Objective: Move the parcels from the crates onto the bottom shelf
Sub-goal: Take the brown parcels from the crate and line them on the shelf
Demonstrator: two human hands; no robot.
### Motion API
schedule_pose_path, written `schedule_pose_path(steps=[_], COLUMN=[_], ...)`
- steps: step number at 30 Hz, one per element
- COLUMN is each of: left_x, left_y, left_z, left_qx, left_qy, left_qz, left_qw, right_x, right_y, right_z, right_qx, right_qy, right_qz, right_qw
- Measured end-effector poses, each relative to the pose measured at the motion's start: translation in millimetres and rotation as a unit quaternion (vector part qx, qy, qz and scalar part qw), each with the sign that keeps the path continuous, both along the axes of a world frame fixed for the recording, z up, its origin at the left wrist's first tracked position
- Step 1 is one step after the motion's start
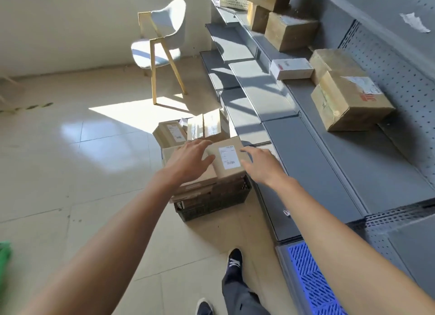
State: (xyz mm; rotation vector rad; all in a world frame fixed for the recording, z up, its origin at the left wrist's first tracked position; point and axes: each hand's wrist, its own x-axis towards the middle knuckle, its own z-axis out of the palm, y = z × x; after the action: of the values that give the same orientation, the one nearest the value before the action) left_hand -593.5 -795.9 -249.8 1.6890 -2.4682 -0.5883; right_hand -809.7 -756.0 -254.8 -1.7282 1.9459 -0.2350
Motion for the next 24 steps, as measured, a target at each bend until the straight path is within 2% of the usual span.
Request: schedule_pose_path(steps=[8,15,24], left_x=[18,51,94], left_y=[-46,-77,-129], left_z=[-27,-68,-160], left_qx=[0.029,0.085,0.17], left_qy=[-0.028,0.003,0.079], left_qz=[0.111,0.179,0.221], left_qw=[0.993,0.98,0.957], right_x=[15,48,76], right_y=[-77,-125,-175], right_z=[-39,-78,-157], right_qx=[0.054,0.096,0.159], right_qy=[-0.035,-0.047,-0.037], right_qz=[0.078,0.121,0.079], right_qw=[0.995,0.987,0.983])
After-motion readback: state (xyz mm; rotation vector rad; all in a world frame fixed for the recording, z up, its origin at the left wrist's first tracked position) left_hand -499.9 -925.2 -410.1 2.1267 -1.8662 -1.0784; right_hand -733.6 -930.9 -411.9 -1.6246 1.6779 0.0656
